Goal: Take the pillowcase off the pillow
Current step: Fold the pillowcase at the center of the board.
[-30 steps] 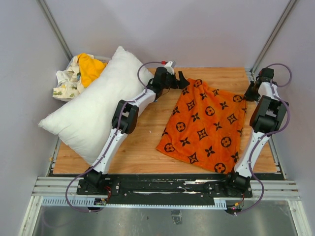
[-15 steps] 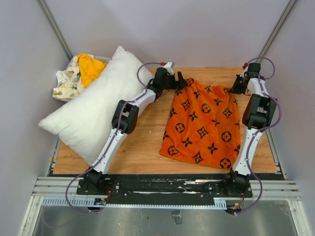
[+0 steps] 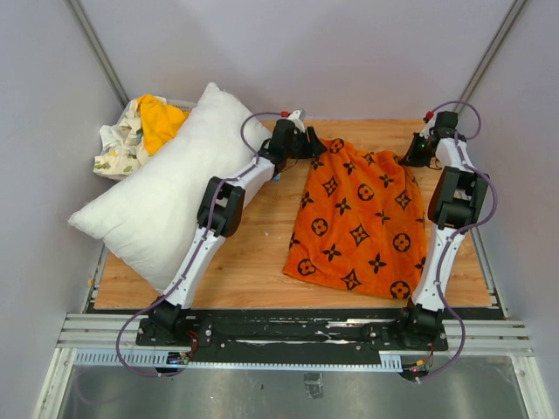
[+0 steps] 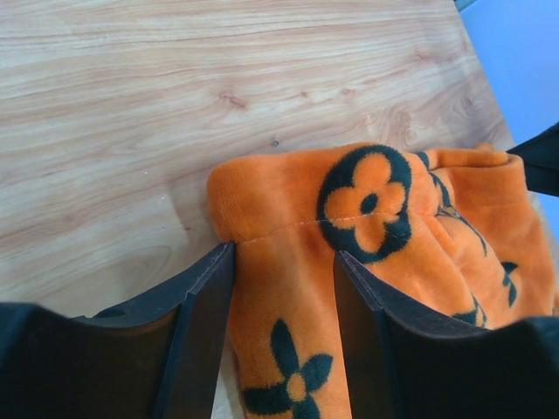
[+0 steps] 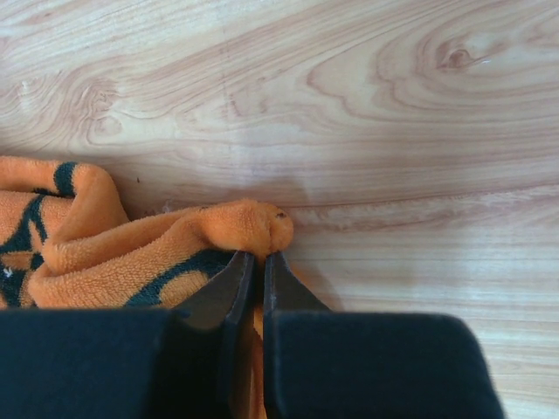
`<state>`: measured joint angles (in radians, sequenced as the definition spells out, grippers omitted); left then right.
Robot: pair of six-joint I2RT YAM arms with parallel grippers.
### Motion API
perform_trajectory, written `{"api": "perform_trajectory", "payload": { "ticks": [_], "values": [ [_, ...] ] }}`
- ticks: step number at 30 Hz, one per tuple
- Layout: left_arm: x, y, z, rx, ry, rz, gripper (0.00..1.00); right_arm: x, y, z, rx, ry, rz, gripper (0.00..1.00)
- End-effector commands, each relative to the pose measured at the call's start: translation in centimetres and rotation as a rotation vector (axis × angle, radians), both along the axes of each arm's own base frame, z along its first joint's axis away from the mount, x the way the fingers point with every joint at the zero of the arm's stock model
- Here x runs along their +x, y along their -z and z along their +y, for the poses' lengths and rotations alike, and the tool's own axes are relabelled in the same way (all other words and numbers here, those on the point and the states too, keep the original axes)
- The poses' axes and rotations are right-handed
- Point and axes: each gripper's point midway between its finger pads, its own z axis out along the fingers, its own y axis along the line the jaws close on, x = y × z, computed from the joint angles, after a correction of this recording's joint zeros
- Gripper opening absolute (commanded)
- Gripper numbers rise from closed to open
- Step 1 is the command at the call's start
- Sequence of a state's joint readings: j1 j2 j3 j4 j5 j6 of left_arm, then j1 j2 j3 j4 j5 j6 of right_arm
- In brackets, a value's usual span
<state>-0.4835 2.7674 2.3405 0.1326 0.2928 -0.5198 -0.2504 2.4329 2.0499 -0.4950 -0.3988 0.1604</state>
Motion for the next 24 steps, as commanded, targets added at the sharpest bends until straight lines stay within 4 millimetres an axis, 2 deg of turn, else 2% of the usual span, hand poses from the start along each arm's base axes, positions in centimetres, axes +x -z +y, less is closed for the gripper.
{"api": "perform_trajectory", "payload": {
  "ticks": [1, 5, 6, 8, 9, 10, 14, 17, 19, 20, 24],
  "values": [
    [0.3, -1.1, -0.5, -0.078, 0.037, -0.005, 0.53, -1.5, -0.5, 1.4, 0.016, -0.04, 0.038, 0.02],
    [-0.2, -1.0, -1.1, -0.109, 0.066, 0.024, 0.48, -1.5, -1.3, 1.4, 0.016, -0.046, 0.028, 0.01],
    [-0.3, -0.9, -1.2, -0.11, 0.068, 0.032, 0.42, -1.4, -1.5, 1.4, 0.016, -0.045, 0.023, 0.02],
    [-0.3, -0.8, -1.1, -0.106, 0.062, 0.045, 0.23, -1.5, -1.9, 1.5, 0.019, -0.048, 0.019, 0.02],
    [-0.2, -0.7, -1.0, -0.103, 0.053, 0.051, 0.08, -1.6, -2.1, 1.6, 0.02, -0.05, 0.018, 0.02],
    [-0.2, -0.6, -0.9, -0.096, 0.044, 0.056, 0.01, -1.6, -2.2, 1.6, 0.02, -0.05, 0.016, 0.02],
    [0.0, -0.8, -0.2, -0.063, 0.02, 0.05, 0.0, -2.0, -3.2, 1.6, 0.013, -0.057, 0.006, 0.02],
    [0.4, -2.2, 1.1, -0.029, -0.019, 0.014, 0.0, -2.4, -3.8, 1.5, 0.001, -0.062, 0.002, 0.02],
    [0.7, -3.3, 2.6, -0.001, -0.056, -0.01, 0.0, -2.6, -4.3, 1.5, -0.005, -0.065, -0.003, 0.01],
    [0.7, -3.3, 3.4, 0.017, -0.074, -0.01, 0.0, -2.7, -4.5, 1.5, -0.005, -0.068, -0.006, 0.01],
    [1.3, -5.8, 6.8, 0.046, -0.144, -0.065, 0.0, -2.7, -6.1, 1.8, -0.005, -0.079, -0.043, 0.01]
  ]
}}
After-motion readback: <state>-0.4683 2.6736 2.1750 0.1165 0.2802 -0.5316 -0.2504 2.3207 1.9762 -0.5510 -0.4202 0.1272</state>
